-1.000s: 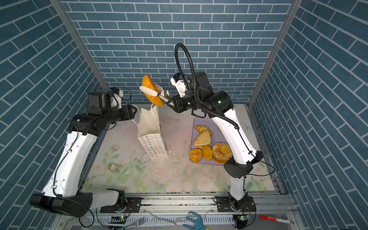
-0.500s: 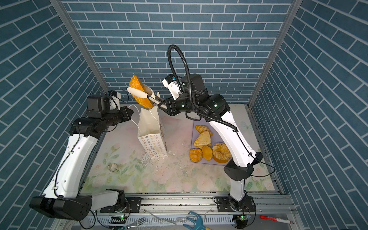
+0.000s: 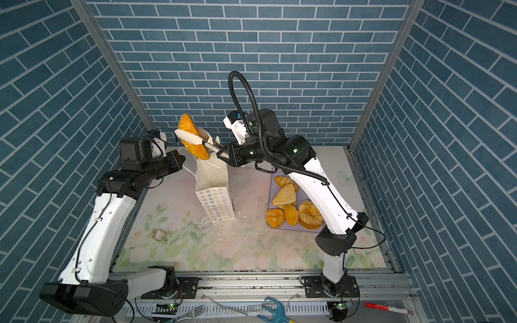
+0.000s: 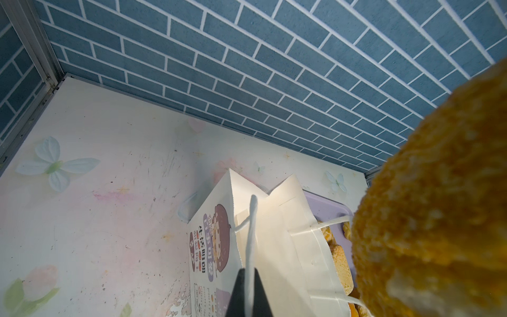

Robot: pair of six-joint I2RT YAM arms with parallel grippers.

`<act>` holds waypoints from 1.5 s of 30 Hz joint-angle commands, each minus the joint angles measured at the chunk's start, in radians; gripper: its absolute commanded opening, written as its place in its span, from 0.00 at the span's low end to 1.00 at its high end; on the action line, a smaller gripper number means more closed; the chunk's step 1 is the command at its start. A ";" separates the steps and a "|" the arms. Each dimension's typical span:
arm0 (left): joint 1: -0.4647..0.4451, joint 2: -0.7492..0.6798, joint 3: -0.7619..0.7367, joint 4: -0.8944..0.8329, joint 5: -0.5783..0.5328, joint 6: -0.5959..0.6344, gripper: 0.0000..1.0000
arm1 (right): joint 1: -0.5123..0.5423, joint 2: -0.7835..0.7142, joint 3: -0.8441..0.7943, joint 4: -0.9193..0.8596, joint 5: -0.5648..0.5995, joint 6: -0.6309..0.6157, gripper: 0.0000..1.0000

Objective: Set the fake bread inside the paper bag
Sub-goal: 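Carry the bread in the tongs over the paper bag's opening, right gripper, then open the tongs to drop the orange bread into the bag, right gripper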

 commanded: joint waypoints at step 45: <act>0.005 -0.079 -0.056 0.010 -0.013 -0.024 0.00 | 0.024 -0.223 -0.419 0.096 0.071 0.075 0.24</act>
